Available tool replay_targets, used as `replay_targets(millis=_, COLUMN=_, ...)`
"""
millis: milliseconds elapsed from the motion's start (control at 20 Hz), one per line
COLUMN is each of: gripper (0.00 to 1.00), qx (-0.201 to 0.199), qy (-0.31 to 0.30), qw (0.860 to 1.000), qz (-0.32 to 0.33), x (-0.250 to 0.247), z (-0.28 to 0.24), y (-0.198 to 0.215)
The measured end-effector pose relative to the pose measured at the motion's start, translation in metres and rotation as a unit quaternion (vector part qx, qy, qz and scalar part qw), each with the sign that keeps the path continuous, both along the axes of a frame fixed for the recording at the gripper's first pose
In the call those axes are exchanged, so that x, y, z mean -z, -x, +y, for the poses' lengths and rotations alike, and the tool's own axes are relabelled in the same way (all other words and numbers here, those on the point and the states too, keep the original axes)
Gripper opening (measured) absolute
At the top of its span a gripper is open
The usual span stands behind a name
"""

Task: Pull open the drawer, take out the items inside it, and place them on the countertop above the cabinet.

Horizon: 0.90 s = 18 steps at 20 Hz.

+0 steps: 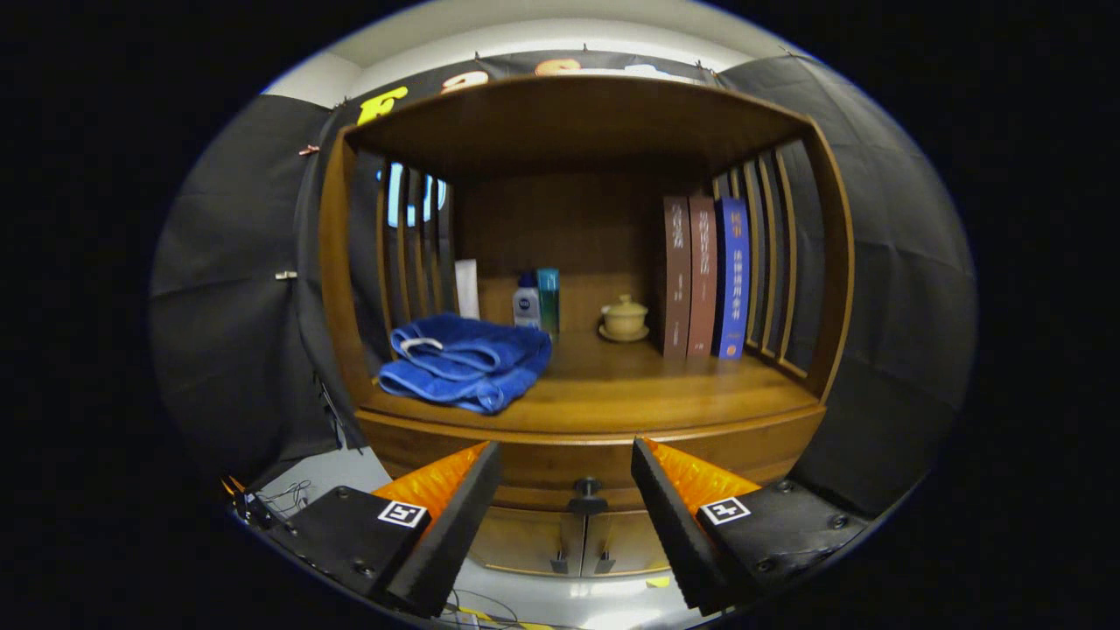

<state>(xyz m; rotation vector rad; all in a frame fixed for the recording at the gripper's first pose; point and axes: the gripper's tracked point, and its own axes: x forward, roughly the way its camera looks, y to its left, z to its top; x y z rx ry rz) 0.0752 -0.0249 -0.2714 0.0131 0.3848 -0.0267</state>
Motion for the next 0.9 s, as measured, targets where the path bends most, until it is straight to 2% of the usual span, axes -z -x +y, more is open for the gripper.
replay_targets(millis=100, gripper=0.97, qx=0.008, qy=-0.005, qw=1.0, qz=0.028, x=0.028, z=-0.005, y=-0.009)
replay_targets(millis=250, gripper=0.85, qx=0.024, qy=-0.012, qw=0.998, qz=0.059, x=0.065, z=-0.016, y=-0.025)
replay_targets(millis=350, gripper=0.83, qx=0.031, qy=-0.02, qw=0.996, qz=0.08, x=0.084, z=-0.02, y=-0.034)
replay_targets(millis=450, gripper=0.82, qx=0.028, qy=-0.022, qw=0.994, qz=0.102, x=0.102, z=-0.019, y=-0.04)
replay_targets(millis=600, gripper=0.76, qx=0.02, qy=-0.009, qw=0.992, qz=0.124, x=0.12, z=-0.017, y=-0.046)
replay_targets(millis=700, gripper=0.53, qx=0.021, qy=-0.001, qw=0.991, qz=0.131, x=0.128, z=-0.019, y=-0.05)
replay_targets(millis=750, gripper=0.52, qx=0.022, qy=-0.008, qw=0.992, qz=0.127, x=0.124, z=-0.018, y=-0.049)
replay_targets(millis=850, gripper=0.4, qx=0.024, qy=-0.015, qw=0.992, qz=0.125, x=0.127, z=-0.018, y=-0.051)
replay_targets(millis=900, gripper=0.39, qx=0.022, qy=-0.008, qw=0.991, qz=0.129, x=0.125, z=-0.019, y=-0.048)
